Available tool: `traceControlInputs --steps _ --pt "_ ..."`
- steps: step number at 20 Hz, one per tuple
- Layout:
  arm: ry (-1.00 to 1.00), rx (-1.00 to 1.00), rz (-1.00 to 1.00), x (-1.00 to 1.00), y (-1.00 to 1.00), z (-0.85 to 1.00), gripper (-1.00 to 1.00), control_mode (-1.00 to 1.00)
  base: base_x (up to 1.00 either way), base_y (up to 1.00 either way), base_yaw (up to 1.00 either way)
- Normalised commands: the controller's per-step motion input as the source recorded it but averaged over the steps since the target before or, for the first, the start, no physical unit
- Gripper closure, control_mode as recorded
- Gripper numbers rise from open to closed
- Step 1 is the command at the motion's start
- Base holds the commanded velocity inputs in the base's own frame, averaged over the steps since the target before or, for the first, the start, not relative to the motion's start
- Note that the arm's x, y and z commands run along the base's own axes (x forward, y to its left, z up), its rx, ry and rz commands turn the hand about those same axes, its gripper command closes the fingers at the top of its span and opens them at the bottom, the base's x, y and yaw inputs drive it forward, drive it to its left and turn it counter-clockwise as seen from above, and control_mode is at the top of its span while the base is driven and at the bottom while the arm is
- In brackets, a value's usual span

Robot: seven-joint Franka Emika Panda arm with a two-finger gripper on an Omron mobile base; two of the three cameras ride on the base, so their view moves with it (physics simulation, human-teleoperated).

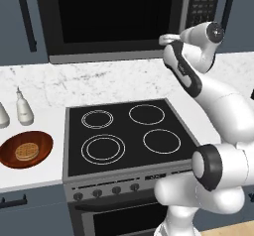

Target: Open the microwave, place the bowl with waffle inside the microwave, then close the microwave door and turn it on.

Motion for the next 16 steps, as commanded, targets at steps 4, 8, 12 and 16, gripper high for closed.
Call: traceControlInputs --steps 4,8,12,16 --pt "-0.07 0.0 0.1 0.95 0.02 -0.53 1.0 -1.0 0.0 0.0 0.0" --pt "0.0 0.0 0.09 0.79 0.33 -0.23 1.0 -1.0 0.0 0.0 0.0" --pt "0.0 0.0 0.13 0.57 0.56 -0.01 1.0 -1.0 0.0 0.0 0.0" --pt "0.03 0.0 0.19 0.41 0.91 0.0 1.0 -1.0 0.0 0.0 0.0"
